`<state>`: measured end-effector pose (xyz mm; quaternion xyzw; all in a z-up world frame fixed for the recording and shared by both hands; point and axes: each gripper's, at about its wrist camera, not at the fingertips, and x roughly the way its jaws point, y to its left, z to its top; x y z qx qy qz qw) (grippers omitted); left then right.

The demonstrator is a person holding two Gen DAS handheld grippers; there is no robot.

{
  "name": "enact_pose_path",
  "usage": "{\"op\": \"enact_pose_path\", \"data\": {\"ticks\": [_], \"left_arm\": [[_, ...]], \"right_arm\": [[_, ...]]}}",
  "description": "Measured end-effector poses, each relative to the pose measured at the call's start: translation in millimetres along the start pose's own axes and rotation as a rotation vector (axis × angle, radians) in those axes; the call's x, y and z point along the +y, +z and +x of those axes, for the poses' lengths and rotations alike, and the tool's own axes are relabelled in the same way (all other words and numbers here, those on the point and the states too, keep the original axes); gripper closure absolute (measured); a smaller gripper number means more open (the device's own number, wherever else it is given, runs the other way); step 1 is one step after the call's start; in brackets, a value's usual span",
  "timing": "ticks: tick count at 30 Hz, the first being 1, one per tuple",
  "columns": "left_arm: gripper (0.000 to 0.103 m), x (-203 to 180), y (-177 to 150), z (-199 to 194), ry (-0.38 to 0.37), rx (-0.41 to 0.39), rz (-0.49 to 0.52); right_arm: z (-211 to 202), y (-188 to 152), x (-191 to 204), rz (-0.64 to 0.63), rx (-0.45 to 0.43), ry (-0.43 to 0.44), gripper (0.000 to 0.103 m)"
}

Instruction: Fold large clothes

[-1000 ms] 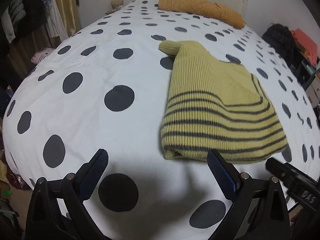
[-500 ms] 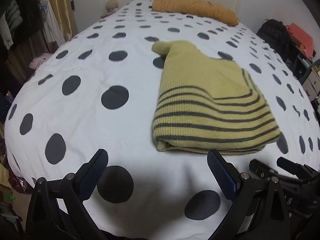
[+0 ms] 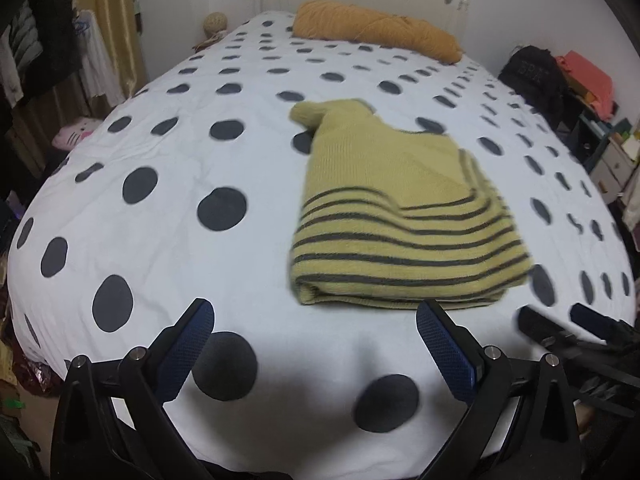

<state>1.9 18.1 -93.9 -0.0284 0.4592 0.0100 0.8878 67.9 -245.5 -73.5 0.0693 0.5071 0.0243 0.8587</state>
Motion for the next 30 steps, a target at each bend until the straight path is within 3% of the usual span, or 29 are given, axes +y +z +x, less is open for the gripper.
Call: {"op": "enact_pose_path", "data": {"ticks": [5,10,14,19,23,26,27,28,29,30], "left_arm": [[0.002,20.1,-8.3,57.2,0.051,0.044,-0.007],[0.002,25.5,-5.5,81.2,0.114,0.043,0.022],[0.002,29.1,-2.8,86.5,0.011,0.038,0.007],[0.0,36.7,0.2,101.5,-0.034,0.026,-0.034],[0.0,53.6,-1.5,101.3,-0.015,-0.012,-0.102],[0.0,67.7,-3.5,100.9,-0.013,-0.015,-0.145],[0.0,72.3,-4.5,100.1,0.004,-0.013,-0.158],[0.001,79.5,-6.6,98.0,0.059,-0.019,-0.177],[0.009,88.9,-8.2,96.3,0.136,-0.032,-0.199],[0.024,100.7,-9.4,95.7,0.227,-0.029,-0.227]], "right_arm": [[26.9,10.7,-25.6,0.091,0.018,0.099,0.0],[34.4,24.1,-18.2,0.086,0.007,0.101,0.0],[30.1,35.2,-4.1,0.05,-0.026,0.148,0.0],[39.7,46.9,24.5,-0.002,-0.041,0.219,0.0],[57.9,55.5,38.2,-0.062,-0.043,0.12,0.0],[82.1,56.4,22.2,-0.034,0.024,0.014,0.0],[90.1,54.3,11.3,-0.003,0.052,0.017,0.0],[98.4,51.6,-1.2,0.044,0.088,0.088,0.0],[104.3,49.3,-10.3,0.089,0.112,0.136,0.0],[108.3,46.5,-18.9,0.134,0.129,0.171,0.0]]}}
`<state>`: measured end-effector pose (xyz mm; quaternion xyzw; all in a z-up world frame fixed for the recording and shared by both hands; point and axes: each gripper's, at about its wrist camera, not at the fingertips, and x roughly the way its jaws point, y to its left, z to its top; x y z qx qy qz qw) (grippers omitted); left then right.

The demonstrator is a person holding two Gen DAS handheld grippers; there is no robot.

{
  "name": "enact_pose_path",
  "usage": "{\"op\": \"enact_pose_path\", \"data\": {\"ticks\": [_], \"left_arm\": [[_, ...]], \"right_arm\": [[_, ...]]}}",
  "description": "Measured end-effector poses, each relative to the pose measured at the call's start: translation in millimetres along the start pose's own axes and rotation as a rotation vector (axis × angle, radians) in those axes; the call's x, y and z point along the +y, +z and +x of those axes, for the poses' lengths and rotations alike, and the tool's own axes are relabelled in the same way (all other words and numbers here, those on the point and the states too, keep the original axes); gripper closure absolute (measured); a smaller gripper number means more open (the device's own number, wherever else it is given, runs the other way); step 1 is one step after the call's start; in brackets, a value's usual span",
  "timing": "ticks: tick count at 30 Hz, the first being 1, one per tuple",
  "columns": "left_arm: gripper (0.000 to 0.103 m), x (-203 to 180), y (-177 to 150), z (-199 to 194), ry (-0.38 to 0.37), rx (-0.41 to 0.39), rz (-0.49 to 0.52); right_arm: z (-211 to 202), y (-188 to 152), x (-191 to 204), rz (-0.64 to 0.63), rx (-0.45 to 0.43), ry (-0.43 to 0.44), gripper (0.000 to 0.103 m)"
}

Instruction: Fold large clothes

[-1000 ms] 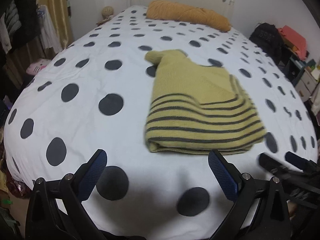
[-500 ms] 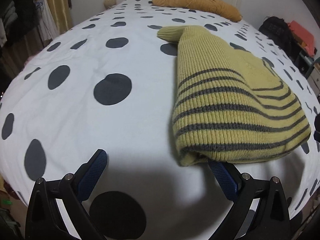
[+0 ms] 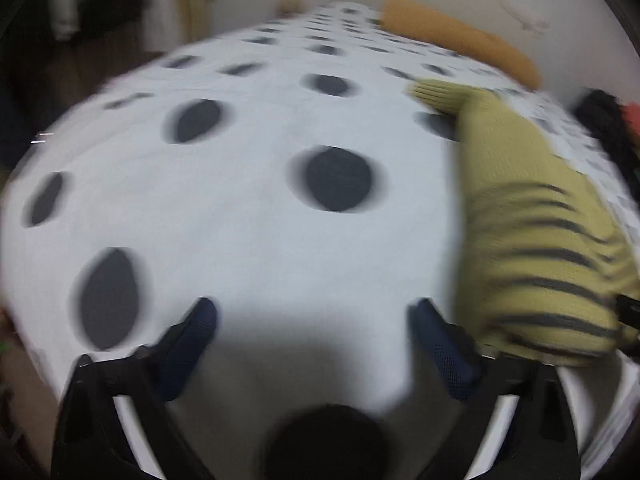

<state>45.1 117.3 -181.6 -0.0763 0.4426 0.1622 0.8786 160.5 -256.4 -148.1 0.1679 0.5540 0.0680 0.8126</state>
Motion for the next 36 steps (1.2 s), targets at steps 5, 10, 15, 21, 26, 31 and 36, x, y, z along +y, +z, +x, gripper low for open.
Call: {"op": "enact_pose_path", "data": {"ticks": [5,10,15,21,26,31,36], "left_arm": [[0.023,38.0,16.2,-0.4,-0.104,0.04,-0.103],[0.021,9.2,19.9,-20.3,-0.26,0.043,-0.049],[0.02,-38.7,13.7,-35.9,-0.282,0.035,0.055],[0.02,-38.4,19.9,-36.2,-0.333,0.054,0.026],[0.02,-67.1,51.4,-69.0,-0.551,-0.009,0.062],[0.025,-114.4,62.8,-48.4,-0.755,0.154,0.136],[0.049,-132.0,27.3,-29.1,-0.46,0.094,0.302]], "right_arm": [[-34.3,-4.9,3.4,-0.025,-0.097,-0.011,0.0],[-91.8,1.6,18.7,-0.054,-0.26,0.201,0.0],[-53.1,17.4,28.4,-0.053,-0.111,0.383,0.02],[-6.1,17.5,-26.7,0.057,0.027,0.328,0.103],[-10.5,13.5,-18.8,0.005,0.004,0.282,0.103],[-8.8,13.2,-20.1,0.012,-0.004,0.296,0.103],[-8.2,12.1,-13.7,-0.013,-0.012,0.277,0.103]]}}
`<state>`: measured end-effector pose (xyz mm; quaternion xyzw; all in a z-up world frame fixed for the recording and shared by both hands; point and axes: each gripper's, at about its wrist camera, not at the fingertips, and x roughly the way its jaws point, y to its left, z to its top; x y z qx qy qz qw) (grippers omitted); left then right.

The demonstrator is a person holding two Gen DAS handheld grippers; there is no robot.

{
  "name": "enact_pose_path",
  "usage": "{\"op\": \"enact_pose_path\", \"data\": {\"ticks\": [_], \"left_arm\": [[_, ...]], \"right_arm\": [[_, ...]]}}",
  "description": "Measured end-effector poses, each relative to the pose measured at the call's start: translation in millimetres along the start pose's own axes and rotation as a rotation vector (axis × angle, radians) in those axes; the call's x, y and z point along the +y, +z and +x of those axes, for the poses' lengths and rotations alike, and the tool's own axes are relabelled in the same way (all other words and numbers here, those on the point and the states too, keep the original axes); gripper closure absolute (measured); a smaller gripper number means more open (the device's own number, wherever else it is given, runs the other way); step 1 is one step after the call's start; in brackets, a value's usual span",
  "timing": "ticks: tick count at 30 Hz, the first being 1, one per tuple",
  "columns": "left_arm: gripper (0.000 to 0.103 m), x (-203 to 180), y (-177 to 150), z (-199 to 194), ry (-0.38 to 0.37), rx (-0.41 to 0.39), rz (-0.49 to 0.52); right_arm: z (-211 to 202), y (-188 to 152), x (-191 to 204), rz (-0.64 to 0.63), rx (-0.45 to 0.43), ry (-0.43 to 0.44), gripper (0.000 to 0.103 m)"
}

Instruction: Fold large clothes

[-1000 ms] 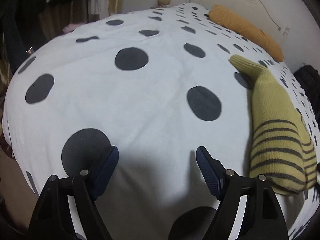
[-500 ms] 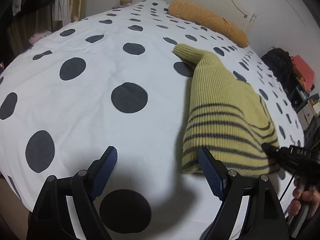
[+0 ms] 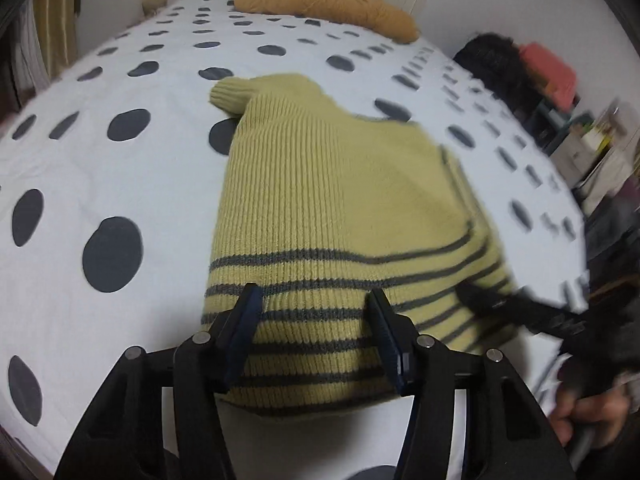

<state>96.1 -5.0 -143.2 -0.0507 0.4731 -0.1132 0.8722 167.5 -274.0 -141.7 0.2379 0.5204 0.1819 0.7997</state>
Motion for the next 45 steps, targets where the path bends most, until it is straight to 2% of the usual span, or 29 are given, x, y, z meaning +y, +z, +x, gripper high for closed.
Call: {"op": "enact_pose_path", "data": {"ticks": [2,3,4,5,6,8,9,10,12,13,14,15,17,19,21,23,25,26,28,29,30,33,38,39,41,43,45], "left_arm": [[0.051,-2.0,-2.7,-6.9,0.023,-0.027,0.007],[0.062,-1.9,-2.8,-15.0,0.019,-0.043,-0.006],[0.08,-1.1,-1.9,-33.3,-0.014,-0.095,-0.037],[0.083,-0.6,-0.5,-48.3,-0.086,-0.135,-0.058],[0.083,-1.9,3.2,-63.4,-0.208,-0.155,-0.068],[0.083,-8.9,7.6,-67.7,-0.297,-0.126,-0.058],[0.083,-12.0,9.1,-62.1,-0.298,-0.11,-0.052],[0.083,-13.5,9.2,-54.3,-0.272,-0.092,-0.045],[0.083,-9.6,6.7,-31.4,-0.17,-0.042,-0.046],[0.097,-3.5,2.8,-16.9,-0.118,-0.014,-0.05],[0.102,3.8,-2.6,-3.4,-0.085,0.017,-0.061],[0.102,16.3,-10.0,11.7,-0.112,0.047,-0.091],[0.102,26.3,-21.6,17.2,-0.143,0.044,-0.113],[0.102,17.3,-25.1,13.7,-0.091,0.03,-0.07],[0.102,13.0,-20.1,-0.5,-0.088,0.011,-0.077],[0.102,8.9,-4.1,-20.8,-0.117,-0.034,-0.058],[0.102,10.8,20.9,-29.4,-0.101,-0.073,-0.042],[0.102,11.2,32.2,-27.5,-0.102,-0.077,-0.043],[0.102,16.7,53.6,-8.1,-0.129,-0.033,-0.058],[0.102,17.5,58.5,4.1,-0.115,-0.008,-0.056],[0.102,14.3,62.8,21.0,-0.058,0.01,-0.035],[0.102,7.4,59.5,42.3,0.039,-0.009,0.01],[0.102,-12.5,50.2,11.5,0.109,-0.027,0.028],[0.101,-11.8,45.8,0.5,0.102,-0.029,0.01],[0.086,-5.6,35.0,-20.9,0.077,-0.019,-0.043],[0.045,-0.4,23.8,-39.5,0.046,-0.018,-0.086],[0.032,0.5,9.2,-59.6,0.053,-0.035,-0.1]], "right_arm": [[1.4,-0.5,4.0,-0.017,-0.002,-0.017,0.103],[0.8,-0.6,4.5,-0.023,-0.005,-0.024,0.103],[0.1,-0.9,5.5,-0.027,-0.009,-0.032,0.103],[-0.1,-1.1,5.9,-0.03,-0.014,-0.036,0.103],[0.0,-1.2,5.1,-0.026,-0.017,-0.03,0.103],[1.0,-0.4,3.7,-0.016,-0.017,-0.022,0.103],[1.4,-0.1,4.2,-0.015,-0.017,-0.023,0.103],[1.6,-0.2,4.9,-0.017,-0.019,-0.026,0.103],[0.9,-1.2,4.1,-0.017,-0.023,-0.024,0.103],[0.8,-1.6,3.4,-0.015,-0.025,-0.021,0.103],[0.4,-2.4,2.5,-0.01,-0.025,-0.016,0.103],[0.9,-2.8,2.0,-0.007,-0.021,-0.01,0.103],[3.6,-3.1,3.2,-0.009,-0.01,-0.012,0.103],[3.6,-3.0,6.8,-0.02,-0.012,-0.031,0.103],[2.1,-2.7,8.9,-0.029,-0.018,-0.045,0.103],[0.6,-3.0,9.0,-0.03,-0.026,-0.042,0.103],[1.2,-2.0,6.3,-0.02,-0.023,-0.031,0.103],[1.2,-1.5,6.0,-0.018,-0.023,-0.029,0.103],[1.5,-1.1,6.7,-0.024,-0.025,-0.033,0.103],[1.6,-1.2,6.9,-0.027,-0.027,-0.034,0.103],[1.7,-1.8,7.5,-0.028,-0.028,-0.035,0.103],[4.7,-0.6,9.0,-0.034,-0.03,-0.038,0.103],[-2.7,-3.8,29.7,-0.063,-0.048,-0.126,0.103],[-10.1,-6.5,38.9,-0.076,-0.057,-0.152,0.098],[-24.1,-13.0,55.7,-0.098,-0.072,-0.22,0.082],[-39.8,-22.1,73.9,-0.136,-0.107,-0.291,0.052],[-54.1,-31.6,90.7,-0.174,-0.148,-0.372,0.043]]}}
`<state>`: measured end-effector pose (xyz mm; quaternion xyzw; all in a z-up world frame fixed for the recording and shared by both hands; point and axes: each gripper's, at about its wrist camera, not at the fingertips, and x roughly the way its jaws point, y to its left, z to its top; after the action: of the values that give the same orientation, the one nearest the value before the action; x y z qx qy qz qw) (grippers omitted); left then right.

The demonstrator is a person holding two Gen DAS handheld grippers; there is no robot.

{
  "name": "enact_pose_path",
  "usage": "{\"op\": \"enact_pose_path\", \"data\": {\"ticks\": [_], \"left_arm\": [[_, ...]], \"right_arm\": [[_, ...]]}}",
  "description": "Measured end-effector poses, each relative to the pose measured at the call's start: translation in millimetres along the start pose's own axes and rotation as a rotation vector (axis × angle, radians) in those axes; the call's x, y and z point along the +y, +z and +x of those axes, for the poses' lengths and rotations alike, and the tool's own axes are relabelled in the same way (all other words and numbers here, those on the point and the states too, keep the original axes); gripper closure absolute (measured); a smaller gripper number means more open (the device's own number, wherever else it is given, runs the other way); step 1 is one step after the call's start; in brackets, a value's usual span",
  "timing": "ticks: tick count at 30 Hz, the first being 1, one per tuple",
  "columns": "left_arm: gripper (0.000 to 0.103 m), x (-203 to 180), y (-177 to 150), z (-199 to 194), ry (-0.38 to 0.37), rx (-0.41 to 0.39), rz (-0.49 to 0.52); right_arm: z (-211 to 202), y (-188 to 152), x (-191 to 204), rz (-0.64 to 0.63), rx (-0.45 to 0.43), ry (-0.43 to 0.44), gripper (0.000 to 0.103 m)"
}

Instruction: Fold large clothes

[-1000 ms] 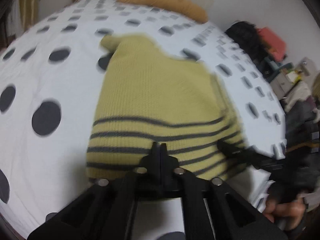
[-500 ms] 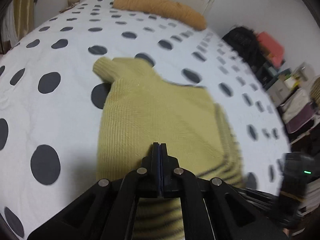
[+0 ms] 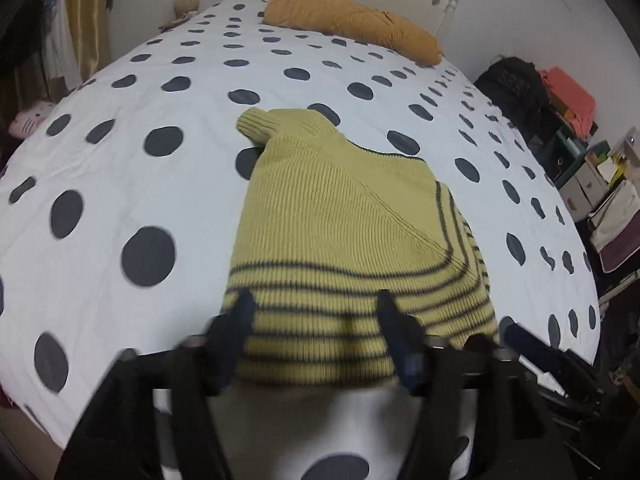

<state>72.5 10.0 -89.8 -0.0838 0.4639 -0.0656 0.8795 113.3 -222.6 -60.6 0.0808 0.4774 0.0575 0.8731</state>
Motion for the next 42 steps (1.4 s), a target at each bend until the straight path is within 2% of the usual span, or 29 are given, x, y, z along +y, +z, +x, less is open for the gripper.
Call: {"op": "enact_pose_path", "data": {"ticks": [2,3,6,12,16,17,21,26,42], "left_arm": [[0.029,-1.7,-10.7,-11.8,0.054,-0.005,0.022],[0.027,-2.7,-17.1,-16.0,0.092,0.006,0.037],[0.023,-1.4,-30.9,-23.7,0.144,0.023,0.038],[0.022,4.6,-50.9,-41.2,0.168,0.031,0.005],[0.02,5.4,-53.9,-45.6,0.157,0.035,0.005],[0.02,5.7,-54.1,-46.3,0.16,0.035,0.003],[0.016,6.7,-54.3,-49.0,0.164,0.034,0.002],[0.015,7.5,-54.4,-47.4,0.152,0.047,-0.001],[0.015,8.8,-54.6,-50.5,0.16,0.053,-0.001]], "right_arm": [[-15.8,-5.9,7.6,-0.025,-0.028,-0.052,0.035],[-21.3,-7.6,10.3,-0.033,-0.036,-0.073,0.027],[-32.2,-13.4,18.4,-0.059,-0.062,-0.13,0.025],[-43.1,-27.0,22.5,-0.056,-0.046,-0.189,0.022],[-43.0,-34.0,27.4,-0.077,-0.022,-0.297,0.02],[-43.2,-35.1,27.4,-0.08,-0.019,-0.301,0.02],[-48.0,-37.9,18.8,-0.036,-0.025,-0.209,0.02],[-47.7,-39.1,19.4,-0.04,-0.018,-0.246,0.02],[-49.9,-41.7,22.1,-0.044,-0.014,-0.246,0.02]]}}
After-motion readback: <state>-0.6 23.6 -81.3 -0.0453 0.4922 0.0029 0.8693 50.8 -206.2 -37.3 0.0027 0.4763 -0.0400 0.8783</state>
